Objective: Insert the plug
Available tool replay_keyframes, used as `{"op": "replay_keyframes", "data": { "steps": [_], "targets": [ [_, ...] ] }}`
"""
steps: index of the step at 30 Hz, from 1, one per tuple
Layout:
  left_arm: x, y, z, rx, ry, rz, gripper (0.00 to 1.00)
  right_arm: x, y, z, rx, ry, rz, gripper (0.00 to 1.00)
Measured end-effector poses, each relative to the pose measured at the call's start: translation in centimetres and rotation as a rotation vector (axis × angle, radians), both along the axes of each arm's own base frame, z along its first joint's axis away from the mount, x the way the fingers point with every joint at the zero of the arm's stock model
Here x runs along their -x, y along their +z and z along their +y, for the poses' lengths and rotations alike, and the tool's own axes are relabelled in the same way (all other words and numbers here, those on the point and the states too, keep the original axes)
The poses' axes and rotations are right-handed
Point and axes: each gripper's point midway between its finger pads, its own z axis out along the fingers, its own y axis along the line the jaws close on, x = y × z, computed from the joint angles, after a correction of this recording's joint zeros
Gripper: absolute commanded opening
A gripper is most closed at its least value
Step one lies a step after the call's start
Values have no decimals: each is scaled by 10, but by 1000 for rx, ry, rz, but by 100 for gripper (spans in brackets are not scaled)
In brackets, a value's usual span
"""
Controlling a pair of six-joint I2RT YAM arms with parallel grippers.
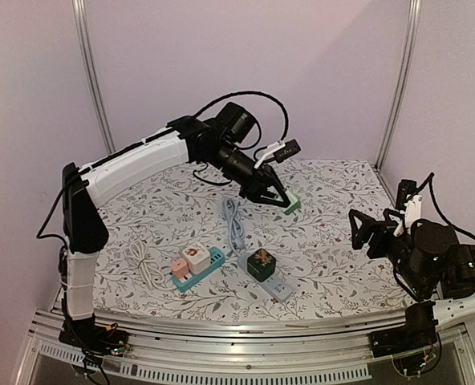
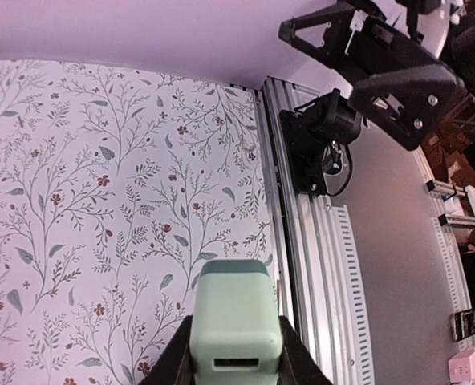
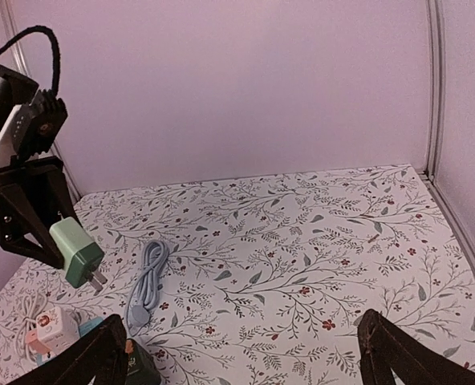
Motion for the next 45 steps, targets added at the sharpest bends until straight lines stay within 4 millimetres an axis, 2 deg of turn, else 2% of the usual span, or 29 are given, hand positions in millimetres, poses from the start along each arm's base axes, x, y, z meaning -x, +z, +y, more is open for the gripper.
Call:
{"op": "replay_keyframes", "data": {
  "steps": [3,7,17,22,29,33,36,42,45],
  "targets": [
    [3,0,5,-3,-40,-76,0,-2,-1,-9,-39,-55,8,99],
    [9,-3,10,-11,-116,-201,0,-3,-1,-10,-48,-79,17,99],
    [59,-32,15,-77,-431,-462,0,-4,-3,-6,-10,-91,28,99],
    [71,-43,23,-83,-557,-541,0,-3,0,-10,-30,-86,27,99],
    [85,-79,36,-173,-700,-616,0,-1,5,-13,-53,-64,27,99],
    [97,-98,33,-241,-775,-663,0,0,6,-13,-55,-55,26,99],
    [103,-120,26,-303,-826,-683,0,0,6,-12,-51,-42,28,99],
    [97,-172,22,-454,-880,-700,0,1,6,-11,-43,-31,28,99],
    [92,-184,22,-492,-886,-702,0,1,6,-11,-46,-27,28,99]
  ]
}}
